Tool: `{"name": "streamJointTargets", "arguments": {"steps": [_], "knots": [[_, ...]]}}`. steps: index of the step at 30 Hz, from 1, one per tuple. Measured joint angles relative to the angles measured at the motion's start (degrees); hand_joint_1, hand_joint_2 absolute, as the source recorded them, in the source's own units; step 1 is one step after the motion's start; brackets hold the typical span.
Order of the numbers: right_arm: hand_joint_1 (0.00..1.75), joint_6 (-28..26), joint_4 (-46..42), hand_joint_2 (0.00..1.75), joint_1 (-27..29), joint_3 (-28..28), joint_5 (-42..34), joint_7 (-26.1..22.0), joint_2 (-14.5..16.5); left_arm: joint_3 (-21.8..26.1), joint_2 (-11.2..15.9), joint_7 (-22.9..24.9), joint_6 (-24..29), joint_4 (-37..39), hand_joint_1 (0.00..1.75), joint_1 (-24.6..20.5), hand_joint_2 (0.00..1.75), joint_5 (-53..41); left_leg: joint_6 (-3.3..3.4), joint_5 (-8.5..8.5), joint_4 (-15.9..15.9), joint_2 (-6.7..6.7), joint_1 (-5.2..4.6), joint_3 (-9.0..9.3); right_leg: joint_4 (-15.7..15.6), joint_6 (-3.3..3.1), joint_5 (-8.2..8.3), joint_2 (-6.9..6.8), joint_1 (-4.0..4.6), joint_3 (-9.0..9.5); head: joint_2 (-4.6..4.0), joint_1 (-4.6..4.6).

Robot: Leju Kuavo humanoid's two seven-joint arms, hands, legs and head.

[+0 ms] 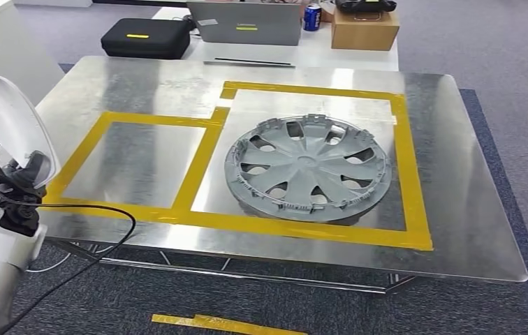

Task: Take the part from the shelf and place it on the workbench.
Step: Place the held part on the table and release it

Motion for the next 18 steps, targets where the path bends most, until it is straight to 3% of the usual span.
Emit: {"name": "streamJointTargets", "arguments": {"steps": [2,5,6,7,8,10,11,13,16,18], "knots": [[0.00,-0.07,0.05,0.00,0.00,-0.02,0.24,-0.07,0.00,-0.47,0.07,0.51,-0.03,0.00,1.75,0.40,1.75,1.50,-0.46,-1.54,1.79,0.02,0.09,-0.74,-0.63,-0.71,0.39,-0.04,-0.14,0.31,0.00,-0.16],[0.00,-0.14,0.13,0.00,-0.08,-0.03,0.45,-0.13,0.00,-1.07,0.29,1.74,-0.40,0.03,1.75,1.06,1.75,3.33,-0.74,-6.20,11.03,0.04,0.12,-5.04,-0.84,-1.18,0.47,-0.06,-0.07,0.51,0.00,-0.43],[0.00,-0.13,0.17,0.00,-0.08,-0.02,0.47,-0.13,0.00,-1.25,0.33,2.20,-0.55,0.05,1.75,1.38,1.75,3.76,-0.81,-6.79,13.45,0.04,0.13,-6.24,-0.80,-1.24,0.42,-0.06,-0.03,0.53,0.00,-0.43],[0.00,-0.13,0.20,0.00,-0.06,-0.02,0.49,-0.13,0.00,-1.50,0.38,2.58,-0.67,0.09,1.75,1.66,1.75,4.10,-0.85,-6.30,14.08,0.05,0.15,-6.65,-0.73,-1.27,0.36,-0.05,-0.01,0.54,0.00,-0.43],[0.00,-0.12,0.21,0.00,-0.04,-0.02,0.53,-0.13,0.00,-1.80,0.48,2.93,-0.77,0.13,1.75,1.87,1.75,4.40,-0.85,-4.82,12.74,0.05,0.19,-6.12,-0.61,-1.26,0.28,-0.04,-0.01,0.56,0.00,-0.43],[0.00,-0.13,0.21,0.00,-0.05,-0.02,0.64,-0.11,0.00,-2.39,0.90,3.96,-1.09,0.17,1.75,1.95,1.75,5.10,-0.71,-1.05,6.40,0.07,0.19,-3.07,-0.30,-1.04,0.04,0.00,0.05,0.53,0.00,-0.44],[0.00,-0.18,0.21,0.00,-0.09,-0.02,0.71,-0.07,0.01,-2.67,1.15,4.72,-1.29,0.18,1.75,1.87,1.75,5.57,-0.55,-0.01,3.32,0.06,0.13,-1.63,-0.04,-0.84,-0.12,0.03,0.16,0.42,0.00,-0.43],[0.00,-0.32,0.21,0.00,-0.18,-0.02,0.84,0.15,0.02,-3.29,1.57,6.71,-1.49,0.24,1.75,1.82,1.75,6.75,-0.16,0.16,0.60,0.01,-0.09,-0.40,0.22,-0.34,-0.24,0.06,0.31,0.14,0.00,-0.42],[0.00,-0.44,0.21,0.00,-0.27,-0.02,1.08,0.52,0.04,-4.10,2.07,9.18,-0.74,0.46,1.75,1.82,1.75,8.01,0.70,0.29,0.21,-0.02,-0.03,-0.36,0.53,0.44,-0.59,-0.01,0.21,-0.28,0.00,-0.43],[0.00,-0.45,0.21,0.00,-0.39,-0.01,1.16,0.59,0.04,-4.66,2.36,9.65,-0.02,0.55,1.75,1.61,1.75,8.12,1.19,0.42,0.03,0.03,0.21,-0.27,2.56,0.96,-2.04,-0.09,0.16,-1.36,0.00,-0.22]]}}
